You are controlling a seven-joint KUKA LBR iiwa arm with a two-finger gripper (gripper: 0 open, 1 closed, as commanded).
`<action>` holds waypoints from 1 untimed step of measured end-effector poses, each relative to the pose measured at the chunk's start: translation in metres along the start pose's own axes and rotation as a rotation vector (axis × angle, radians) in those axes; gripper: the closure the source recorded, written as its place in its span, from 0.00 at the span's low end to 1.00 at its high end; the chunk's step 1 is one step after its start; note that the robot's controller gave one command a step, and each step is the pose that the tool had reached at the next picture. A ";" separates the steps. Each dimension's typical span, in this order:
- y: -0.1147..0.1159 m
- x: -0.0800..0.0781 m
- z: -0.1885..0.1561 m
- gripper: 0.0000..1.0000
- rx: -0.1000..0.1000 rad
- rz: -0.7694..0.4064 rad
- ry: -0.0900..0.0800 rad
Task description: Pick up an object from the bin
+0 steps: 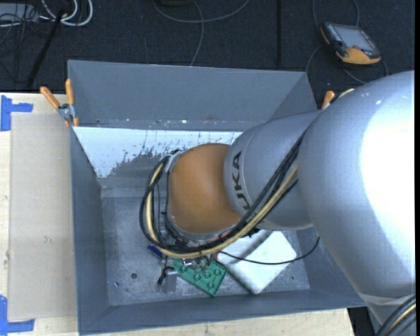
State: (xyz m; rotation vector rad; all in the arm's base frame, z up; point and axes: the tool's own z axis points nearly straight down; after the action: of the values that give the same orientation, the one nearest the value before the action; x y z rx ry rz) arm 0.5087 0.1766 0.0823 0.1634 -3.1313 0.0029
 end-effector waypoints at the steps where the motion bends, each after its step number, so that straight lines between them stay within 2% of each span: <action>1: -0.066 -0.005 0.004 0.00 0.001 -0.066 -0.007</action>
Offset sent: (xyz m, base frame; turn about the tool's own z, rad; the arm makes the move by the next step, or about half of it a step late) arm 0.0100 -0.0611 -0.0035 -0.0706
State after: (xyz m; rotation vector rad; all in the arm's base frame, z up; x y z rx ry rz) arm 0.5200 0.1118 0.0787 0.2671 -3.1315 0.0035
